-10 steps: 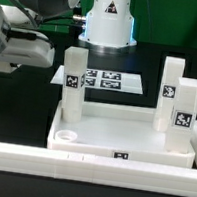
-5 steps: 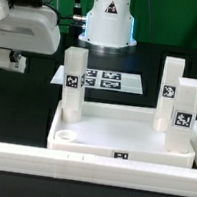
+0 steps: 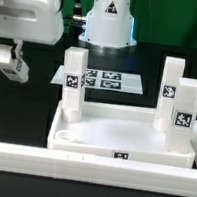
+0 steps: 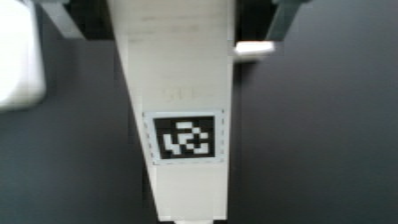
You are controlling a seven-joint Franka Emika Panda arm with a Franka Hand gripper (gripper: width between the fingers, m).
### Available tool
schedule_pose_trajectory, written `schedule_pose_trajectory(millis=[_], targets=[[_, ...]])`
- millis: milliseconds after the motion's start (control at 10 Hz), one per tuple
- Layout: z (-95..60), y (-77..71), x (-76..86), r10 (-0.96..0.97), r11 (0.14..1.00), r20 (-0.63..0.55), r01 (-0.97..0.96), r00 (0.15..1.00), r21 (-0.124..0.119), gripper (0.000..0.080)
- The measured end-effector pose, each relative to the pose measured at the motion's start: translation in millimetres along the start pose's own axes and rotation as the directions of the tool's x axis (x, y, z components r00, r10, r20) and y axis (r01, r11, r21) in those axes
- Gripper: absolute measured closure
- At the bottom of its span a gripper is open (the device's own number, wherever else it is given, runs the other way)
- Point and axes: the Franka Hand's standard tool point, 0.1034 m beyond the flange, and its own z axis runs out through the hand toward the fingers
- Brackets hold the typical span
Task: Assemble desk
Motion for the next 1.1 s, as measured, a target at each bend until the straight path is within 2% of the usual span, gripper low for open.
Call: schedule_pose_trajectory(millis=[100,200,300,400,600,700,800,900,1000,1100], targets=[[-10.3,-6.6,6.2,0.022,1.000,-0.038,-0.022,0.999,0.012,0.0509],[-18.2,-11.0,11.6,0.030,1.000,-0.070,-0.029,0.997,0.008,0.0509],[-17.4,-3.5,20.3,0.003,1.000,-0.178,-0.008,0.984,-0.025,0.0509],[-14.8,-0.9,17.7,0.009,0.999,-0.240,-0.019,0.971,-0.036,0.0509],[-17.5,4.4,21.6,-0.005,0.997,-0.382,-0.026,0.924,-0.077,0.0509],[-25.8,-5.0,24.3,0.008,0.998,-0.413,-0.035,0.911,-0.058,0.0509],[-44.3,-15.2,34.9,0.016,0.998,-0.496,-0.045,0.868,-0.046,0.0509],[-51.7,-22.0,38.5,0.022,0.997,-0.566,-0.060,0.824,-0.047,0.0509],[-53.5,-27.3,39.2,0.004,0.995,-0.626,-0.065,0.780,-0.075,0.0509],[-54.0,-22.8,38.5,-0.027,0.992,-0.661,-0.064,0.750,-0.112,0.0509]])
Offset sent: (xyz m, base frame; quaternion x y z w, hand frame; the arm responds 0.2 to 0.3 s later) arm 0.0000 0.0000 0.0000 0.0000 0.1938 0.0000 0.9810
